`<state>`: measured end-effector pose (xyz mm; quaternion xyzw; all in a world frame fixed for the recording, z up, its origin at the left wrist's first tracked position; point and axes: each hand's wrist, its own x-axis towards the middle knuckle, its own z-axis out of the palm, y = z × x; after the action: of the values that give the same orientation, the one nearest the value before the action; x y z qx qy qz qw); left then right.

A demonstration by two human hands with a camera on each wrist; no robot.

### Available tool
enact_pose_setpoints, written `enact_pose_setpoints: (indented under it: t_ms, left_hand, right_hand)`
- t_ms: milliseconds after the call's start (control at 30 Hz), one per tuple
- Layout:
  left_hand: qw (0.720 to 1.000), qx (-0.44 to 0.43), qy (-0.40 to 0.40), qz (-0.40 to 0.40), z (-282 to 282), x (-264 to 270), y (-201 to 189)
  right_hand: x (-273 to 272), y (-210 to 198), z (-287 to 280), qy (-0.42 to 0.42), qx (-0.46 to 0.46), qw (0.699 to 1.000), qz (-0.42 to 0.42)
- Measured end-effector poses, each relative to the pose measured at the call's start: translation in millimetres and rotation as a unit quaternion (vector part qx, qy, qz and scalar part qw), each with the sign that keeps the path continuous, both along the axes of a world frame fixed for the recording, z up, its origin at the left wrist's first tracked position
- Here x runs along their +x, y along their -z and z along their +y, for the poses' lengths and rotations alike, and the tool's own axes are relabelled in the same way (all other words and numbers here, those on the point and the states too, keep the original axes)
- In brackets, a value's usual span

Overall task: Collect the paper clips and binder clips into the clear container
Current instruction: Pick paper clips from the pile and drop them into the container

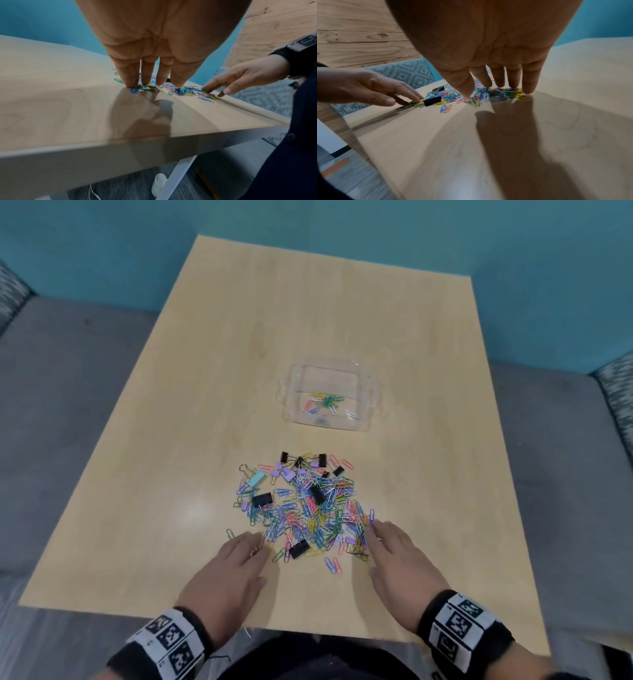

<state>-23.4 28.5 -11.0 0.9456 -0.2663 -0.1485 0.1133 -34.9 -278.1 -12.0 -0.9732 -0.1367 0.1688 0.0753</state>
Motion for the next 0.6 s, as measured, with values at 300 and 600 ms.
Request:
enact_pose_setpoints:
  t_ms: [300, 600]
  left_hand:
    - [0.997, 0.072, 0.014, -0.018, -48.0, 3.5, 4.1]
    - [0.986, 0.120, 0.100, -0.050, -32.1, -15.0, -5.9]
  right_hand:
    - [-4.9, -8.7, 29.7, -0.029, -0.084, 0.996, -0.015]
    - [-27.9, -15.2, 20.1, -0.089, -0.118, 0.985, 0.085]
